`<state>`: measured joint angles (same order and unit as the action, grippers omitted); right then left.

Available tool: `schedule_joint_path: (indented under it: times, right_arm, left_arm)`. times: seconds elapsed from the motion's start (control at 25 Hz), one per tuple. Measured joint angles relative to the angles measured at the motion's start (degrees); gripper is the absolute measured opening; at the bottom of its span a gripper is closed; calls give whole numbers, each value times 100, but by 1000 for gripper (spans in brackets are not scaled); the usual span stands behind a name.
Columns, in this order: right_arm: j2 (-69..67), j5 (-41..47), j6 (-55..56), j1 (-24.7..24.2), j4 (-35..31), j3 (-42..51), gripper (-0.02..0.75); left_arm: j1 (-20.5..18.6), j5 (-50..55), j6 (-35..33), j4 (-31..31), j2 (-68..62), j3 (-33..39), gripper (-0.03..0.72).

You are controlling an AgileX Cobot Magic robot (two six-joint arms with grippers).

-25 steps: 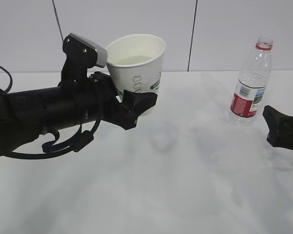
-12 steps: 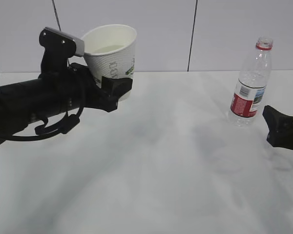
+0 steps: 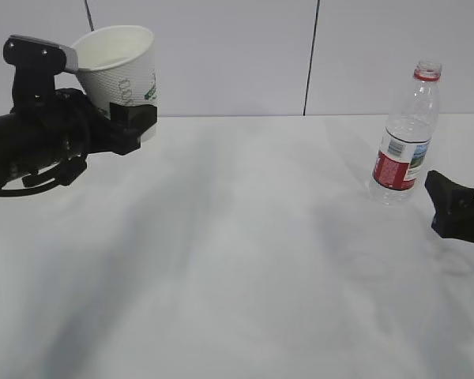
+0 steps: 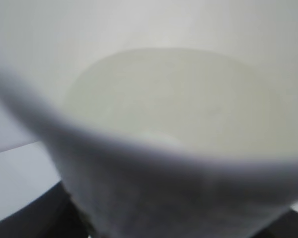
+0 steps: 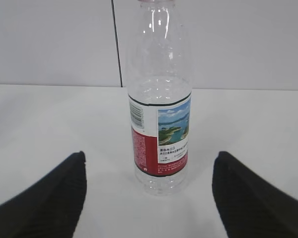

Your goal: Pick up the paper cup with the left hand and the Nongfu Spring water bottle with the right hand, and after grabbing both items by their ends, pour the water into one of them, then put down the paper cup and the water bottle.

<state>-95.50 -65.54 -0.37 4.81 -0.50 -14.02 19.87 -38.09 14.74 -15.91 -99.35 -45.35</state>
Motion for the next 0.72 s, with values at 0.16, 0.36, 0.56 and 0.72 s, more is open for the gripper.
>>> schedule_joint_path:
  times: [0.16,0.36,0.56,0.72]
  right_arm:
    - [0,0,37,0,0,0,593]
    - [0,0,37,0,0,0,593]
    - [0,0,37,0,50,0,593]
    - [0,0,37,0,92,0,593]
  left_arm:
    - [-201,-5,0,97,-49,0,486]
    - [-403,-56,0,229,-174,0,486]
    - [-594,-373,-9,294,-410,0,486]
    - [-703,-531,-61,594,-544,0,486]
